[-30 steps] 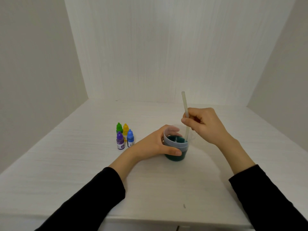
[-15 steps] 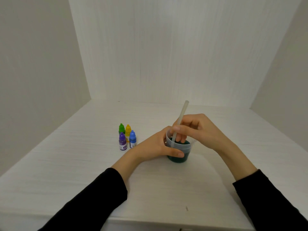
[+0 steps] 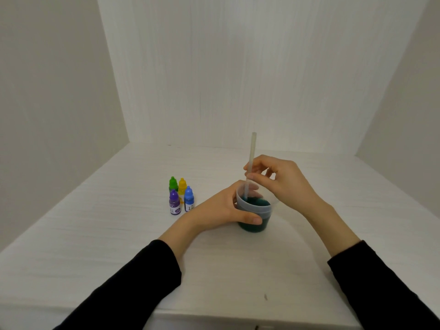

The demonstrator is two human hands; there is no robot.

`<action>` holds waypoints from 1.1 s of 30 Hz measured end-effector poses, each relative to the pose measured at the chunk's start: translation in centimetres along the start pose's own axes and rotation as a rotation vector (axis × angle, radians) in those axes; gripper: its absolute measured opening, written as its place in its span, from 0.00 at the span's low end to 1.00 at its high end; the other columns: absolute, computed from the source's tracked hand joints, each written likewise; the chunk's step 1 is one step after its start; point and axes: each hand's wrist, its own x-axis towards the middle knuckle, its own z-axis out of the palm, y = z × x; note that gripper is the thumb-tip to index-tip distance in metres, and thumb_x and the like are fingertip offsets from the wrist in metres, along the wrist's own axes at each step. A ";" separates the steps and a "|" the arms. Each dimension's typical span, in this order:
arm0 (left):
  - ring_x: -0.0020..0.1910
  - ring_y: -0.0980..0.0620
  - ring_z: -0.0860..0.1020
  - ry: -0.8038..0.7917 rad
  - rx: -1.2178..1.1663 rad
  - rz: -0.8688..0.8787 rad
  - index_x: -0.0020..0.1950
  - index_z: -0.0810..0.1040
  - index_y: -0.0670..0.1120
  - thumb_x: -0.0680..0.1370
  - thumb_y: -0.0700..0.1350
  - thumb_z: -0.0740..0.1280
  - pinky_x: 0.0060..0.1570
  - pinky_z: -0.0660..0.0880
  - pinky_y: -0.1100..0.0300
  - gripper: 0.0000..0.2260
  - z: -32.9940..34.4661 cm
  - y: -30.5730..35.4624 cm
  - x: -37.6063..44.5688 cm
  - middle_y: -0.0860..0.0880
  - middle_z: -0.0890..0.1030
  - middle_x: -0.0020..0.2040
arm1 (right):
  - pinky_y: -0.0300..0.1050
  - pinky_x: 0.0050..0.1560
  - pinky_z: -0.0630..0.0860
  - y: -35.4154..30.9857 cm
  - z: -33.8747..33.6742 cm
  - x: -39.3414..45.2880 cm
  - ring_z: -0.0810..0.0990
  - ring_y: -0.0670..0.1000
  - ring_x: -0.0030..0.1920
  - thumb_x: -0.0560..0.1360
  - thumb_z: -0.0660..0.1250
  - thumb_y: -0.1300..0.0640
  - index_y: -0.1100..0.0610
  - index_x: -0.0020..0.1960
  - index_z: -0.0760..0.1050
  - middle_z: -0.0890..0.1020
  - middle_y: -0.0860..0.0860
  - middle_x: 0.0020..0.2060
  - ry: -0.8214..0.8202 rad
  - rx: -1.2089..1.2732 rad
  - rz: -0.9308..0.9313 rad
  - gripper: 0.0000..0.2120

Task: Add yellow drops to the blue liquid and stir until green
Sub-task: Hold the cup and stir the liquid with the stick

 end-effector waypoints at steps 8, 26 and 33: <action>0.62 0.58 0.75 0.011 -0.015 -0.012 0.65 0.70 0.54 0.68 0.46 0.77 0.60 0.74 0.61 0.29 -0.1 -0.1 -0.1 0.56 0.78 0.61 | 0.25 0.41 0.70 1.1 -2.0 -0.1 0.76 0.34 0.40 0.73 0.70 0.58 0.45 0.43 0.78 0.81 0.42 0.39 0.010 -0.051 0.054 0.07; 0.64 0.57 0.75 0.017 0.004 0.027 0.68 0.69 0.55 0.65 0.51 0.77 0.64 0.73 0.56 0.33 0.0 0.2 -0.1 0.54 0.77 0.64 | 0.42 0.50 0.80 -0.5 -1.7 -1.0 0.85 0.51 0.46 0.70 0.72 0.61 0.53 0.45 0.82 0.86 0.51 0.43 -0.277 0.333 0.001 0.05; 0.60 0.67 0.75 0.009 0.017 0.021 0.62 0.68 0.68 0.69 0.45 0.77 0.54 0.71 0.72 0.29 0.0 0.4 -0.3 0.68 0.78 0.58 | 0.45 0.51 0.80 -0.7 -0.2 -0.7 0.84 0.46 0.43 0.72 0.72 0.59 0.50 0.46 0.81 0.85 0.49 0.39 -0.112 0.219 0.057 0.05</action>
